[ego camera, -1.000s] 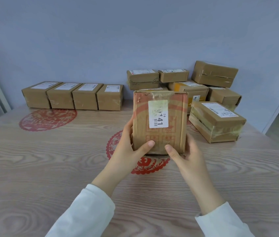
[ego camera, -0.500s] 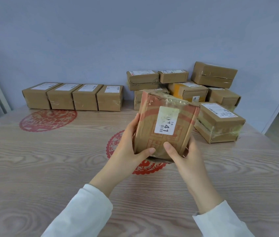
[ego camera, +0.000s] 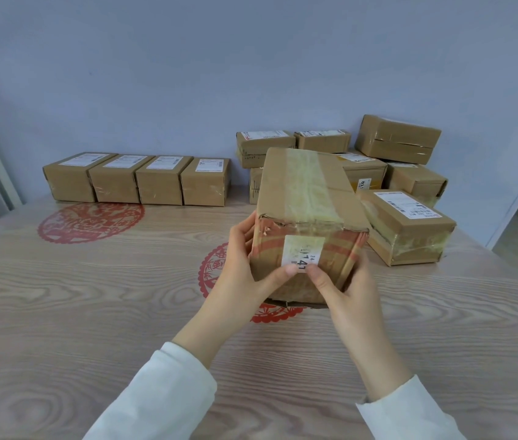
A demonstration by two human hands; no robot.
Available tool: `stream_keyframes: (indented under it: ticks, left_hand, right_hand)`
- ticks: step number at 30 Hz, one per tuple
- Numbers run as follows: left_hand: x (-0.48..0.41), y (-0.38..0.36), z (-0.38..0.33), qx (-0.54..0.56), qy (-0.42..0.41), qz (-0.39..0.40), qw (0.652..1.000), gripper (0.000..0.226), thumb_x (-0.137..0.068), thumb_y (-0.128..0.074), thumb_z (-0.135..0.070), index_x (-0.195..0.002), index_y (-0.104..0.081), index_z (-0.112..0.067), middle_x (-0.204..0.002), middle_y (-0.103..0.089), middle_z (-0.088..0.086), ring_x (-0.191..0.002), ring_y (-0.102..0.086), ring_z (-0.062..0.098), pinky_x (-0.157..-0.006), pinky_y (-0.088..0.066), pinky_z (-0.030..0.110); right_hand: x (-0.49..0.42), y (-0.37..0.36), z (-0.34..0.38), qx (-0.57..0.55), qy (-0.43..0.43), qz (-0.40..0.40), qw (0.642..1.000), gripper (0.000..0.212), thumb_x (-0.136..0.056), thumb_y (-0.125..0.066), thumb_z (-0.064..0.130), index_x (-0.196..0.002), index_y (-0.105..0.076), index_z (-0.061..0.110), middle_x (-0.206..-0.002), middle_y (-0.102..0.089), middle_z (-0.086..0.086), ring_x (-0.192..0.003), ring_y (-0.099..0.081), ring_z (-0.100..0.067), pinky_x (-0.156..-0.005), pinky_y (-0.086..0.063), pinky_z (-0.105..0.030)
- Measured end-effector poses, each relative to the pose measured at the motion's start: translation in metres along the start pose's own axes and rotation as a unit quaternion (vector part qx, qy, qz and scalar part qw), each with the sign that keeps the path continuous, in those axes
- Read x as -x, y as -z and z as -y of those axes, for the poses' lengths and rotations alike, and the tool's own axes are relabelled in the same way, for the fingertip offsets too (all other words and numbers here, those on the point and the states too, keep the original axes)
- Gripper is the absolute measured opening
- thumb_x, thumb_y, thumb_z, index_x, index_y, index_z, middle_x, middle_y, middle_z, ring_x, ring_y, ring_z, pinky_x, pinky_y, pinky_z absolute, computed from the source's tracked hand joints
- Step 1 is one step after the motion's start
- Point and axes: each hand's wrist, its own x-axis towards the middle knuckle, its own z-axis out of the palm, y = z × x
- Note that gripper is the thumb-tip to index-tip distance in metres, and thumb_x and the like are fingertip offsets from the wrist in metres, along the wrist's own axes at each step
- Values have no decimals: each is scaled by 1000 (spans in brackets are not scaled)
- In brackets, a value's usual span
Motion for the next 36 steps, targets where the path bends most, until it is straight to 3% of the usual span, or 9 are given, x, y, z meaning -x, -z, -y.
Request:
stream_keyframes:
  ticks: [5, 11, 16, 20, 22, 25, 28, 32, 36]
  left_hand:
    - [3, 0, 0, -15, 0, 13, 1000, 79, -70, -65, -38, -136, -27, -18, -126, -54, -4, -113, -55, -1, -81, -46, 8]
    - [4, -1, -5, -4, -5, 9, 1000, 77, -68, -66, -43, -131, -29, -18, -124, -54, -3, -107, -57, -4, -81, -47, 8]
    - [3, -3, -13, 32, 6, -14, 999, 44, -75, -58, -55, -103, -37, -28, -90, -60, -10, -73, -63, -6, -62, -46, 11]
    - [1, -5, -9, 52, 27, -25, 998, 48, -73, -67, -55, -104, -41, -30, -89, -65, -7, -73, -66, 3, -64, -50, 17]
    - [2, -5, -7, 62, 28, -22, 997, 51, -68, -68, -48, -106, -41, -28, -92, -65, -9, -78, -67, 4, -66, -51, 16]
    - [3, -3, -6, 57, 33, -9, 998, 57, -68, -76, -45, -109, -39, -29, -101, -61, -11, -87, -65, -1, -70, -51, 15]
    - [4, -1, -7, 45, 36, 1, 998, 53, -75, -75, -30, -111, -36, -28, -109, -56, -9, -89, -61, -7, -71, -50, 14]
    - [4, 0, -9, 43, 32, -21, 998, 58, -63, -70, -42, -109, -35, -32, -115, -54, -12, -101, -60, -4, -77, -53, 16]
    - [5, -2, -8, 44, 23, -31, 998, 52, -67, -69, -38, -106, -34, -37, -118, -51, -17, -104, -58, -6, -80, -53, 16]
  right_hand:
    - [2, 4, 4, -37, 6, 20, 999, 52, -66, -64, 43, -113, -52, 23, -100, -66, 13, -93, -61, 8, -76, -45, -6]
    - [-5, 5, 3, -13, 31, 13, 999, 70, -63, -65, 50, -117, -58, 5, -101, -69, 3, -94, -64, -2, -76, -44, -6]
    - [-1, 5, 2, -21, 56, 13, 998, 72, -65, -68, 30, -125, -50, -5, -102, -66, 4, -88, -61, 11, -73, -42, -1]
    - [-1, 7, 1, -35, 46, 27, 998, 77, -63, -73, 30, -131, -44, 7, -109, -65, 6, -98, -63, 4, -83, -49, -11]
    - [2, 8, 2, -59, 22, 41, 997, 87, -59, -78, 48, -132, -41, 18, -113, -64, 11, -103, -61, 3, -86, -51, -17]
    - [6, 8, 9, -71, -1, 44, 996, 83, -53, -77, 68, -123, -41, 39, -109, -64, 26, -103, -59, 9, -79, -47, -8]
    - [6, 10, 12, -79, -2, 41, 996, 58, -65, -72, 42, -114, -41, 42, -104, -62, 22, -96, -59, 12, -76, -47, -8]
    - [5, 11, 9, -78, 0, 58, 995, 57, -72, -73, 15, -114, -41, 36, -112, -59, 15, -98, -60, 8, -76, -49, -10]
    - [4, 8, 11, -59, 10, 64, 996, 58, -71, -72, 24, -116, -40, 40, -111, -56, 25, -98, -56, 17, -76, -44, -4]
